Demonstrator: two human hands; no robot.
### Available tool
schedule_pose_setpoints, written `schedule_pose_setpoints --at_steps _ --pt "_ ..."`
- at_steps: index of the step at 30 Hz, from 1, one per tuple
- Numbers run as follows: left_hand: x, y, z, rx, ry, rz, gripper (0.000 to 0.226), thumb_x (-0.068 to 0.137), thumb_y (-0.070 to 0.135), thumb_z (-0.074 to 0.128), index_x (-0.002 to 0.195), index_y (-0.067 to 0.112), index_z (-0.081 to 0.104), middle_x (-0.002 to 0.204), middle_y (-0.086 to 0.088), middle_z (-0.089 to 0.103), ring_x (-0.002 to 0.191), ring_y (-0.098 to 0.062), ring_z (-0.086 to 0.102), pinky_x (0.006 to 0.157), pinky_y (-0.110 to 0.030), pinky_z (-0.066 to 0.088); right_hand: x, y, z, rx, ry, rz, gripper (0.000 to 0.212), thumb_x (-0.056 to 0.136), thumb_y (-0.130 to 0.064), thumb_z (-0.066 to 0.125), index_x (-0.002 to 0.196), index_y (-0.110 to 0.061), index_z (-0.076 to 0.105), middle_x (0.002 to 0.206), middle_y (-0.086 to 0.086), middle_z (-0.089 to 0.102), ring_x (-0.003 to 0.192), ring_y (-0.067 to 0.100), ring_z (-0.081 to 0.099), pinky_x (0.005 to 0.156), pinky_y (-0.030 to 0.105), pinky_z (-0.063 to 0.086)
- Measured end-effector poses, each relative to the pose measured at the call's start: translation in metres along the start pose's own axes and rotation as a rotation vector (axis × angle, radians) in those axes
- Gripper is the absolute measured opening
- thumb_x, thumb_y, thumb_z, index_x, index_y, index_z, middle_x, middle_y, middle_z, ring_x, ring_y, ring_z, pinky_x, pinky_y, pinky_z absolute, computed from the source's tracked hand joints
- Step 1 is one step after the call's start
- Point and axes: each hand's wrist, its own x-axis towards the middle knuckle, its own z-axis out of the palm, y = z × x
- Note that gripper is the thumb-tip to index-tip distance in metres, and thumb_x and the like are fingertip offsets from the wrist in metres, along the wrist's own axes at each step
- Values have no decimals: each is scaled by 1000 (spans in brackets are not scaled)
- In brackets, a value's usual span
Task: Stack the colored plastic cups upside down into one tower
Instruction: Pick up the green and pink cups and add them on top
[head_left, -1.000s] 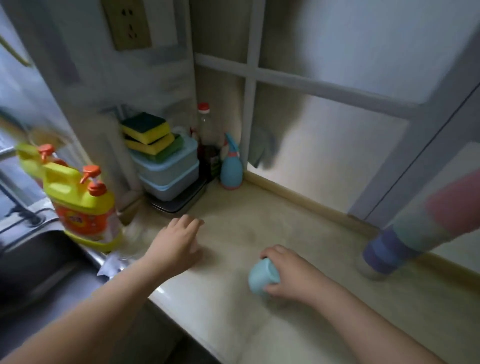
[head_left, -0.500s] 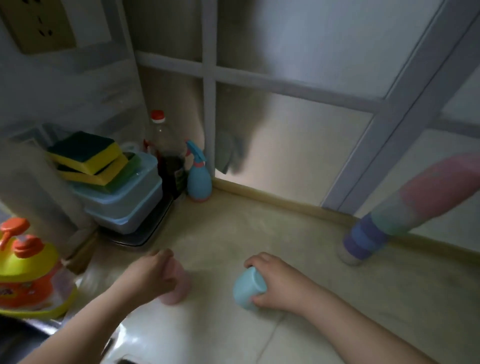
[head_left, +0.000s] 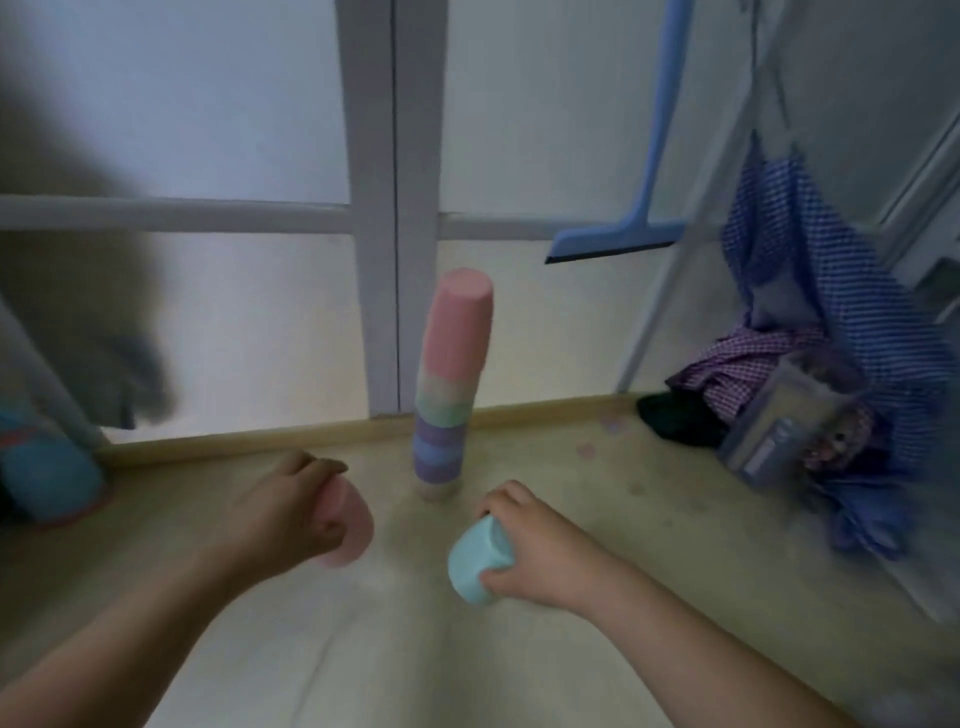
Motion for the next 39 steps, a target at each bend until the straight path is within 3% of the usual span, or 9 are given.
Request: schedule_pose_setpoints --at_steps 5,8,15,19,23,25,28,33,39 --pt "28 63 14 -67 27 -18 62 63 19 77 116 13 43 105 -12 60 87 -29 58 78 -40 51 -26 54 -35 64 16 89 66 68 -27 73 125 -22 40 125 -1 41 108 17 48 91 27 42" --pt "37 85 12 -70 51 -25 49 65 16 73 107 14 46 96 -8 58 80 -25 57 72 -39 51 -23 72 -54 93 26 87 58 68 -28 72 116 -25 39 117 -4 44 101 16 48 84 28 44" --pt "44 108 -29 2 168 -91 58 70 25 70 123 19 45 114 -5 58 91 -22 55 76 -33 47 17 49 -149 99 122 -169 54 67 -28 75 113 -27 47 111 -4 53 96 12 51 76 21 40" --pt "48 118 -81 1 345 -83 61 72 27 71 128 22 45 125 -8 57 102 -26 55 89 -39 47 39 8 -224 109 254 -332 53 69 -31 77 114 -31 49 109 -7 53 92 9 52 68 11 39" --pt "56 135 -129 -43 449 -25 61 73 24 72 128 22 46 127 -9 56 101 -27 53 85 -42 50 66 -31 -270 105 363 -454 58 71 -34 75 122 -30 48 112 -7 46 102 13 48 78 23 47" --pt "62 139 -147 -32 474 8 61 74 24 71 129 24 45 125 -8 55 96 -23 50 79 -37 45 83 -45 -277 53 364 -469 62 72 -36 73 127 -29 46 114 -5 45 105 14 46 85 29 43" --pt "70 137 -161 -28 493 15 62 75 24 69 131 27 44 123 -7 53 94 -21 46 77 -33 39 110 -58 -270 8 282 -443 67 74 -35 72 133 -26 41 123 0 47 105 13 44 85 25 36" --pt "77 119 -158 -60 473 13 61 74 24 69 130 27 44 124 -7 54 95 -20 46 79 -31 39 131 -64 -247 76 177 -366 61 74 -30 71 127 -27 41 121 -1 51 99 16 53 68 21 46" --pt "81 103 -158 -114 490 19 59 73 22 70 127 28 47 121 -4 56 92 -19 49 78 -29 38 135 -65 -224 -36 71 -372 55 70 -25 72 119 -28 47 114 -6 50 100 17 52 74 28 50"
